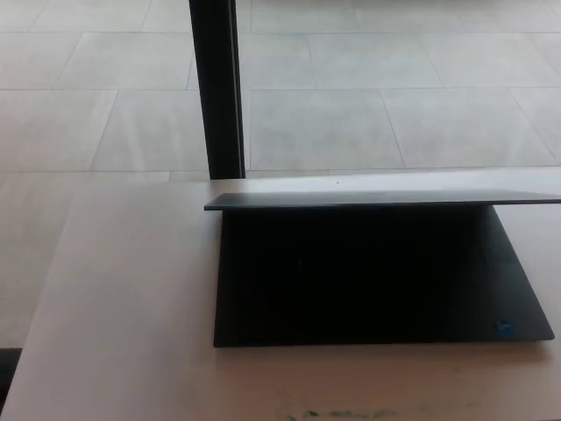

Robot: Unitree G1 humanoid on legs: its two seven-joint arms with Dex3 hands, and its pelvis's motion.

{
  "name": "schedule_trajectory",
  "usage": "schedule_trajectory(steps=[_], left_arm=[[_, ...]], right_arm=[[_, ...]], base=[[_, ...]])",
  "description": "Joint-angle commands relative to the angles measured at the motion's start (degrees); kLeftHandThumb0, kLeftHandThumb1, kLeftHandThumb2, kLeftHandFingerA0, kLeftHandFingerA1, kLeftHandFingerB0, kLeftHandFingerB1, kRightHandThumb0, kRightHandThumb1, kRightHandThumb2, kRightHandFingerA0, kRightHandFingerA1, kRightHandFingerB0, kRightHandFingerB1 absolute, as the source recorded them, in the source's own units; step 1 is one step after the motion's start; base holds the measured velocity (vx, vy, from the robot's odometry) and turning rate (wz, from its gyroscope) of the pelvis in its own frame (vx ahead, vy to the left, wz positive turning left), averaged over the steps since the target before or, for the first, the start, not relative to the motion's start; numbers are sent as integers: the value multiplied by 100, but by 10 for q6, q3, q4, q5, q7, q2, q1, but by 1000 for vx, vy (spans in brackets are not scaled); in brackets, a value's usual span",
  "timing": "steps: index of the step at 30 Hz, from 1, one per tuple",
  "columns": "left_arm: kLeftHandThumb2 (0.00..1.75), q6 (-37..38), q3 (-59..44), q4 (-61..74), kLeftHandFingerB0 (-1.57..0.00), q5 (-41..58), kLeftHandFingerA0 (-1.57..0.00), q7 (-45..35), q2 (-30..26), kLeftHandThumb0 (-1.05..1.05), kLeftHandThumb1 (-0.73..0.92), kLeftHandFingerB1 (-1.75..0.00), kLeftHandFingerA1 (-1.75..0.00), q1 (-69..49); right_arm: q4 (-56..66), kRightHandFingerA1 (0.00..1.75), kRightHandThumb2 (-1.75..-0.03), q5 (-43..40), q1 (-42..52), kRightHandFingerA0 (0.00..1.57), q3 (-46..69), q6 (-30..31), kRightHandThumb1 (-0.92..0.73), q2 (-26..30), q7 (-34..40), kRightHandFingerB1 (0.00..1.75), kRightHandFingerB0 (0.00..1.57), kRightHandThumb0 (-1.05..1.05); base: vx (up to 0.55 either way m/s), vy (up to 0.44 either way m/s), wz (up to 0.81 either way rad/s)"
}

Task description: The robot uses its right hand to push down on the lid of a laptop kept in the middle of the desk to close it

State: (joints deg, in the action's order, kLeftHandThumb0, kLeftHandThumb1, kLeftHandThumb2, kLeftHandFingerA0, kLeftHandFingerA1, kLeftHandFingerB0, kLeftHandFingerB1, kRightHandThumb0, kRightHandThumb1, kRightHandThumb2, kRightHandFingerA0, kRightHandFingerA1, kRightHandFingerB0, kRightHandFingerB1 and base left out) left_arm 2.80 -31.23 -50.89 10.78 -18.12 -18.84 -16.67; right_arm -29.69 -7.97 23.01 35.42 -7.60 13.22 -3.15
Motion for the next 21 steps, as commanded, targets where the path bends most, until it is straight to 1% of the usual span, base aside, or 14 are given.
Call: schedule_trajectory(steps=[1,2,3,4,5,6,7,9,10,13,18,19,20,21], left_arm=[[111,60,-140,2,-9,171,-21,-170,-47,-88,73,-39,-52,-20],[72,66,-143,-10,-15,167,-29,-173,-48,-91,92,-27,-41,-18],[113,75,-143,-13,-9,160,-22,-176,-48,-90,76,-36,-51,-16],[113,70,-148,-26,-9,161,-22,-179,-51,-90,76,-36,-52,-8],[113,71,-151,-29,-8,161,-21,-181,-51,-88,75,-35,-51,-5],[72,66,-156,-32,-13,163,-26,-180,-50,-89,92,-26,-40,-1],[111,61,-160,-34,-8,166,-19,-181,-50,-86,74,-38,-51,4],[111,55,-165,-33,-8,166,-20,-179,-50,-88,73,-39,-51,11],[71,55,-167,-32,-16,165,-27,-182,-48,-91,92,-27,-40,12],[69,50,-174,-32,-19,168,-28,-192,-49,-90,92,-28,-41,16],[112,54,-169,-25,-6,160,-23,-191,-46,-90,75,-38,-52,16],[112,54,-169,-26,-6,159,-23,-192,-46,-90,75,-38,-52,16],[71,57,-168,-22,-16,160,-29,-195,-43,-90,92,-27,-42,16],[112,56,-169,-23,-5,162,-23,-196,-40,-89,74,-38,-52,16]], right_arm=[[63,126,-71,-196,-4,28,196,-21,-92,37,23,77,9,-85],[81,135,-69,-206,-12,28,213,-15,-92,39,31,81,6,-81],[65,138,-73,-193,-26,25,219,-19,-92,57,31,83,5,-81],[82,128,-70,-202,-48,30,232,4,-92,81,35,81,10,-83],[119,127,-72,-199,-64,35,232,22,-92,84,51,86,16,-85],[138,122,-72,-194,-84,28,230,26,-92,93,54,83,17,-82],[153,118,-73,-195,-101,26,228,36,-92,100,58,80,17,-81],[180,108,-73,-184,-157,36,215,53,-92,126,67,76,23,-79],[201,100,-71,-185,-181,39,209,64,-92,133,69,71,24,-80],[268,78,-67,-178,-232,52,170,99,-92,145,62,59,38,-77],[370,53,-67,-122,-297,56,48,128,-90,161,22,42,50,-82],[373,53,-67,-122,-297,56,49,131,-90,160,23,42,50,-82],[400,42,-68,-104,-315,46,-3,131,-91,161,4,33,41,-84],[416,41,-81,-90,-324,40,-28,143,-80,164,2,36,33,-90]], base=[[0,0,0],[0,0,0],[0,0,0],[0,0,0],[0,0,0],[0,0,0],[0,0,0],[0,0,0],[0,0,0],[0,0,0],[0,0,0],[0,0,0],[-3,8,6],[0,0,0]])
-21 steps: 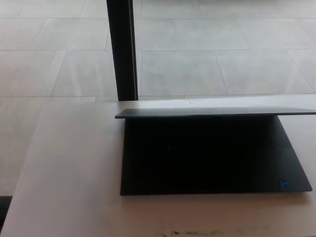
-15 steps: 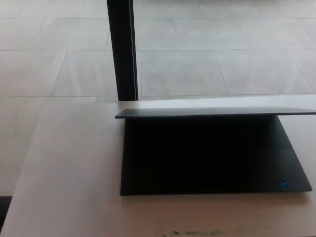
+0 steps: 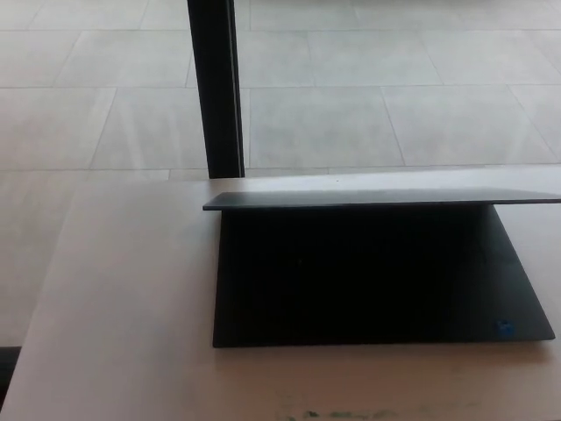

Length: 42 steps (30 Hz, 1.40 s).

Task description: The robot uses its right hand to push down on the lid of a laptop kept in the middle of the desk to close it

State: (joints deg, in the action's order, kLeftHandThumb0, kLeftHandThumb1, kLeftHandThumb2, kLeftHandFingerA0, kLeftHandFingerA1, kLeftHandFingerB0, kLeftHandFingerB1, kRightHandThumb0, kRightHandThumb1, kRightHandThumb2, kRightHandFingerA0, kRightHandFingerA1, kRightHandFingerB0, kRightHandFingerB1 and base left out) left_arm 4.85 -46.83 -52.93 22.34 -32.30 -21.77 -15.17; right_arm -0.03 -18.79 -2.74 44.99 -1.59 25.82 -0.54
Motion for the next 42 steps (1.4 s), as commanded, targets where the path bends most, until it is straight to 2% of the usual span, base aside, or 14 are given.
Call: schedule_trajectory(steps=[1,8,12,19,20,21,25,26,27,32,33,34,38,42], left_arm=[[112,36,-12,-4,-5,48,-23,-55,-11,-89,74,-38,-52,1],[68,33,-12,-6,-16,55,-30,-65,-13,-90,91,-28,-41,0],[111,37,-6,8,-8,52,-21,-64,-9,-86,74,-38,-51,-7],[69,36,-2,-2,-17,49,-30,-60,-19,-90,92,-27,-41,3],[111,35,0,-7,-9,46,-23,-58,-22,-87,73,-40,-52,6],[112,35,0,-11,-9,46,-24,-58,-23,-87,74,-41,-52,8],[112,36,2,-4,-12,46,-25,-59,-18,-89,77,-42,-52,5],[67,41,3,-6,-19,44,-32,-58,-19,-90,92,-27,-41,6],[112,43,5,-6,-9,41,-24,-57,-19,-86,75,-40,-52,4],[111,43,4,-1,-7,45,-21,-60,-16,-86,74,-38,-51,4],[72,34,3,2,-13,49,-26,-63,-17,-87,92,-26,-39,5],[73,34,2,3,-13,50,-27,-63,-17,-87,92,-26,-40,5],[72,35,3,7,-14,49,-27,-63,-17,-88,92,-26,-40,5],[113,46,10,-4,-9,38,-23,-57,-20,-88,77,-40,-51,6]], right_arm=[[123,41,-81,19,-67,40,-127,87,-80,39,-22,36,33,-90],[120,43,-72,109,-133,45,-291,35,-92,52,-73,33,36,-82],[96,49,-86,167,-203,37,-405,51,-77,49,-99,37,30,-96],[5,48,-75,274,-263,31,-533,-10,-92,50,-113,36,32,-92],[-6,58,-120,296,-265,30,-561,-9,-78,49,-116,45,22,-88],[-14,48,-73,309,-267,28,-576,-13,-92,50,-117,35,30,-90],[-33,52,-79,351,-272,24,-620,-21,-92,65,-117,36,25,-93],[-42,52,-79,357,-274,24,-631,-25,-91,66,-119,35,26,-93],[-62,58,-123,385,-282,22,-653,-38,-83,69,-113,47,27,-91],[-105,55,-75,439,-301,25,-696,-61,-92,82,-89,37,34,-87],[-117,58,-123,460,-306,19,-714,-67,-81,90,-90,50,30,-90],[-125,54,-75,473,-310,24,-726,-74,-92,94,-86,38,35,-91],[-157,58,-124,550,-314,21,-785,-71,-82,122,-73,50,31,-90],[-187,58,-80,564,-305,28,-806,-74,-92,133,-55,39,41,-92]], base=[[0,0,0],[0,0,0],[0,0,0],[0,0,0],[0,0,0],[0,0,0],[0,0,0],[0,0,0],[0,0,0],[0,0,0],[0,0,0],[0,0,0],[0,0,0],[0,0,0]])
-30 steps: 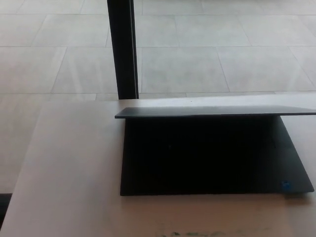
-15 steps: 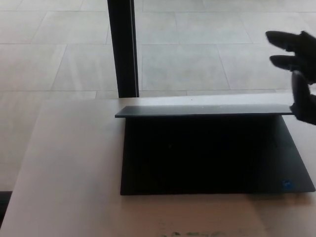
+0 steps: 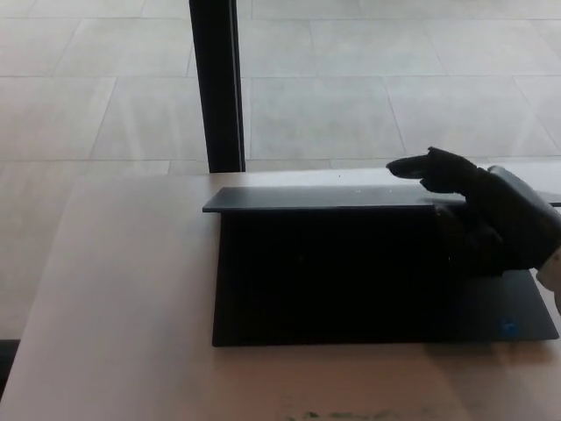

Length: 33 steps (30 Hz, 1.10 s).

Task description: The robot uses its right hand to push down on the lid of a laptop kept in the middle of the desk to close it

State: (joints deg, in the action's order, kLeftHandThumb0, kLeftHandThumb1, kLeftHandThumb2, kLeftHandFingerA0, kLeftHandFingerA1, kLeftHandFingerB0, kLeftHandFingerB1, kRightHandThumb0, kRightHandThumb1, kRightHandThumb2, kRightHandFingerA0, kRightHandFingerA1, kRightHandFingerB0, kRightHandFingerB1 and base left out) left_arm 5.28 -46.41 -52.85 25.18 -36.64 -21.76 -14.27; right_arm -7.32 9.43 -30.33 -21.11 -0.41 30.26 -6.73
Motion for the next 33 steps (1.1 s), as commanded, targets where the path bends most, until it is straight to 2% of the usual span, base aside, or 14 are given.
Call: schedule_trajectory(steps=[1,3,4,5,6,7,9,12,13,14,16,21,22,33], left_arm=[[113,42,6,-5,-9,9,-23,-13,-20,-88,77,-40,-51,-3],[71,40,3,-4,-15,15,-27,-18,-20,-89,92,-26,-41,-4],[111,37,0,-11,-9,18,-23,-21,-23,-87,73,-39,-52,1],[71,39,0,-15,-15,18,-27,-23,-24,-89,92,-27,-41,2],[112,38,3,-12,-10,13,-23,-14,-22,-87,75,-40,-51,0],[72,36,3,-9,-16,15,-27,-14,-22,-88,92,-27,-41,2],[74,34,4,-5,-13,16,-24,-17,-22,-88,92,-26,-39,6],[111,34,5,-2,-9,16,-19,-17,-21,-85,74,-38,-50,6],[72,34,3,-2,-14,18,-26,-17,-21,-87,92,-27,-39,7],[111,35,2,-5,-9,19,-20,-17,-22,-85,74,-38,-51,10],[72,33,2,1,-14,20,-26,-18,-20,-88,92,-27,-40,10],[111,34,3,-9,-8,20,-21,-14,-24,-86,74,-38,-51,14],[73,37,6,-13,-16,16,-27,-12,-26,-90,92,-28,-41,17],[111,40,9,-12,-9,23,-25,-9,-19,-87,74,-40,-52,8]], right_arm=[[-115,58,-80,281,-30,28,-147,-86,-92,89,8,39,41,-92],[-127,64,-80,276,-23,27,-150,-87,-92,91,15,44,39,-93],[-140,62,-126,274,-16,20,-153,-91,-81,94,25,56,37,-88],[-143,61,-126,276,-12,20,-156,-87,-81,96,27,55,36,-89],[-140,59,-126,269,2,21,-157,-80,-81,98,21,53,36,-89],[-143,57,-76,267,3,27,-157,-80,-92,98,22,40,38,-92],[-148,55,-76,260,7,26,-157,-79,-92,97,27,38,37,-90],[-158,55,-76,251,29,27,-158,-85,-92,93,45,39,37,-90],[-162,55,-76,247,33,26,-159,-85,-92,90,45,39,37,-90],[-166,60,-125,245,39,24,-160,-82,-82,86,49,52,34,-87],[-173,60,-126,240,48,25,-160,-83,-83,82,53,51,33,-89],[-186,52,-81,227,99,25,-161,-78,-92,57,62,40,36,-94],[-190,49,-77,219,119,25,-157,-69,-92,45,65,37,34,-91],[-302,63,-126,219,160,30,-138,-98,-83,-17,117,49,27,-89]], base=[[0,0,0],[0,0,0],[0,0,0],[0,0,0],[0,0,0],[0,0,0],[0,0,0],[0,0,0],[0,0,0],[0,0,0],[0,0,0],[0,0,0],[0,0,0],[0,0,0]])
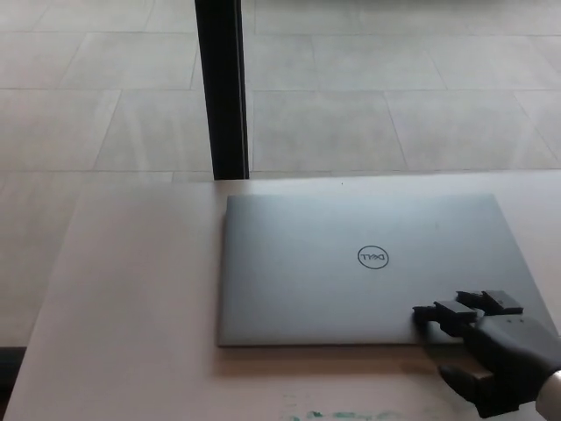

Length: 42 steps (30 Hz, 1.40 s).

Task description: The robot uses its right hand to push down on the lid of a laptop kept in the middle of the desk to close it

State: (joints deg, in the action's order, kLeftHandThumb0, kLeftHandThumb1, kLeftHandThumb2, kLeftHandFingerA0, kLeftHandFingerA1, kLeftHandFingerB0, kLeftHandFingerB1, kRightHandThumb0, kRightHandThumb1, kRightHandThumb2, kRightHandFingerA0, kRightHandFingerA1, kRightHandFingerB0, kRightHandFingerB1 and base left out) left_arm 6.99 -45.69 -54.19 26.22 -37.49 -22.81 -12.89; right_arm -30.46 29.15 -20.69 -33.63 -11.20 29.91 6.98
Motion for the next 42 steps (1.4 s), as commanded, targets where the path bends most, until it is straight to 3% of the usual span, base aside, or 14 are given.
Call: schedule_trajectory(steps=[1,2,3,5,17,19,20,22,23,24,27,29,30,42], left_arm=[[111,23,2,2,-9,13,-24,0,-9,-86,73,-40,-52,-7],[111,21,0,3,-9,15,-24,0,-10,-87,73,-40,-52,-7],[71,21,1,3,-19,15,-30,-1,-12,-88,92,-29,-41,-8],[113,22,4,6,-11,14,-24,0,-13,-86,76,-42,-52,-8],[72,24,2,4,-19,21,-31,-3,-20,-88,92,-28,-41,-9],[71,21,0,5,-19,24,-29,-5,-20,-88,92,-28,-40,-10],[110,20,0,5,-11,24,-24,-5,-19,-86,74,-41,-51,-11],[111,23,3,13,-12,21,-24,0,-15,-86,74,-41,-51,-15],[68,25,6,14,-20,19,-32,-2,-10,-90,91,-28,-40,-17],[112,24,6,11,-14,19,-26,-2,-10,-89,76,-42,-52,-16],[73,25,5,-7,-21,18,-33,-4,-16,-89,92,-29,-44,-10],[113,24,4,-5,-13,20,-28,-8,-14,-86,76,-43,-54,-18],[75,23,3,-5,-21,20,-35,-4,-12,-91,92,-30,-46,-19],[73,36,8,-8,-16,14,-28,-7,-10,-89,92,-28,-40,-25]], right_arm=[[-71,62,-127,21,62,26,-10,3,-84,-13,-22,50,24,-90],[-62,55,-83,18,56,25,-6,9,-92,-12,-38,40,29,-91],[-55,53,-83,18,48,23,-2,7,-92,-10,-42,40,29,-91],[-47,54,-81,15,41,21,7,3,-92,-7,-49,40,29,-90],[121,52,-84,-101,10,24,140,28,-92,75,-189,38,27,-93],[146,56,-124,-160,11,22,187,43,-83,85,-221,49,29,-88],[154,49,-80,-167,16,28,200,47,-92,86,-225,37,35,-87],[171,53,-86,-222,22,30,244,52,-92,92,-249,40,36,-88],[200,51,-74,-283,43,27,293,81,-92,100,-273,39,36,-79],[226,45,-73,-333,60,34,346,126,-92,109,-290,34,38,-81],[262,46,-78,-435,116,38,481,166,-92,127,-315,36,32,-72],[279,44,-76,-462,148,44,546,176,-92,121,-309,36,39,-73],[275,44,-73,-490,163,42,586,173,-92,117,-313,37,36,-78],[-31,83,-64,-517,291,69,921,-113,-78,51,-106,56,61,-63]], base=[[0,0,0],[0,0,0],[0,0,0],[0,0,0],[0,0,0],[0,0,0],[0,0,0],[0,0,0],[0,0,0],[0,0,0],[0,0,0],[0,0,0],[0,0,0],[0,0,0]])
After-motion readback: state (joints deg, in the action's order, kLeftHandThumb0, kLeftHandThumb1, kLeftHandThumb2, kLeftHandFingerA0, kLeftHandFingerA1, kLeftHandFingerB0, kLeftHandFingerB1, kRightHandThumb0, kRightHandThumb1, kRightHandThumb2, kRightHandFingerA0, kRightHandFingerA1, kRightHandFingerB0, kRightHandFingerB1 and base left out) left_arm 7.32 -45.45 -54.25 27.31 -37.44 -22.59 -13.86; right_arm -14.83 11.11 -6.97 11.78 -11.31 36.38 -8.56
